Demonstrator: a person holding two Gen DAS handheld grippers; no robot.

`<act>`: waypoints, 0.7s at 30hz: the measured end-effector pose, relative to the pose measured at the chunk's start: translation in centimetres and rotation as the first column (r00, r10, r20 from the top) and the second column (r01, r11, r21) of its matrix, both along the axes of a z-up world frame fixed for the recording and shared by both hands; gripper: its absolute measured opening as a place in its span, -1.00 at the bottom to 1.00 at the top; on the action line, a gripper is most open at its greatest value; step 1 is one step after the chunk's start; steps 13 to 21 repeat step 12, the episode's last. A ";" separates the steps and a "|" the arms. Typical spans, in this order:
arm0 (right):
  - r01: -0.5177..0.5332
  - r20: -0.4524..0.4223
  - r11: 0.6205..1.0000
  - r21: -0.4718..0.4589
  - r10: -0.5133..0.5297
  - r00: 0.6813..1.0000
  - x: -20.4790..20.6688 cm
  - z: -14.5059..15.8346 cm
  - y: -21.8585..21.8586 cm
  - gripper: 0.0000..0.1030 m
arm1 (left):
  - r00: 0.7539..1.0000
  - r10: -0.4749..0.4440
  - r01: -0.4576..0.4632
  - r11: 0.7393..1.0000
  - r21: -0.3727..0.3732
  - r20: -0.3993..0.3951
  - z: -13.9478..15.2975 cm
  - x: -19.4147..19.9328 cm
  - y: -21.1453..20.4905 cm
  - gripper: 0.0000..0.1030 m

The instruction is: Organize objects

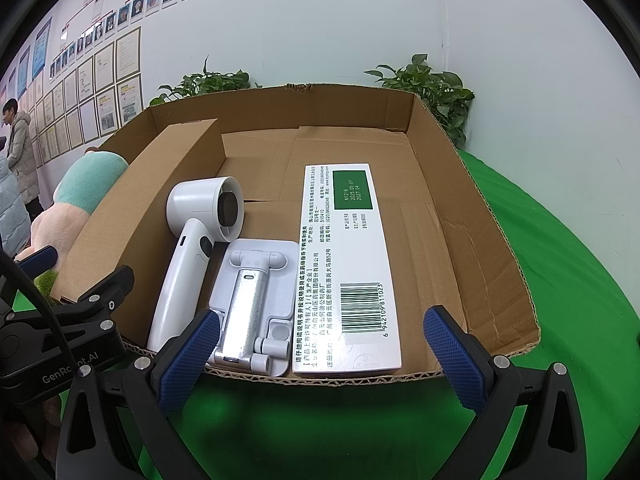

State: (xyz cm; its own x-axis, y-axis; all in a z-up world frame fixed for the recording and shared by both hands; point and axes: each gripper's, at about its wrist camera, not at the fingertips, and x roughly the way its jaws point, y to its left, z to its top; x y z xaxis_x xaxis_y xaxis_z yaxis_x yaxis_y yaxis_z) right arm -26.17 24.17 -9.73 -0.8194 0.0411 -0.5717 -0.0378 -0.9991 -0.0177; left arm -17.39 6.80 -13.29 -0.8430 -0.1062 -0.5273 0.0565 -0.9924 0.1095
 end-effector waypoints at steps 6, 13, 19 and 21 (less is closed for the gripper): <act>0.000 0.000 1.000 0.000 0.000 1.000 -0.1 0.0 -0.1 1.00 | 1.000 -0.002 0.002 1.000 0.003 -0.002 0.0 0.0 0.0 0.98; 0.000 0.000 1.000 0.000 0.000 1.000 -0.3 0.0 -0.4 1.00 | 1.000 -0.004 0.004 1.000 0.000 0.002 0.0 -0.2 -0.1 0.98; 0.000 0.000 1.000 0.000 0.000 1.000 -0.3 0.0 -0.4 1.00 | 1.000 -0.004 0.004 1.000 0.000 0.002 0.0 -0.2 -0.1 0.98; 0.000 0.000 1.000 0.000 0.000 1.000 -0.3 0.0 -0.4 1.00 | 1.000 -0.004 0.004 1.000 0.000 0.002 0.0 -0.2 -0.1 0.98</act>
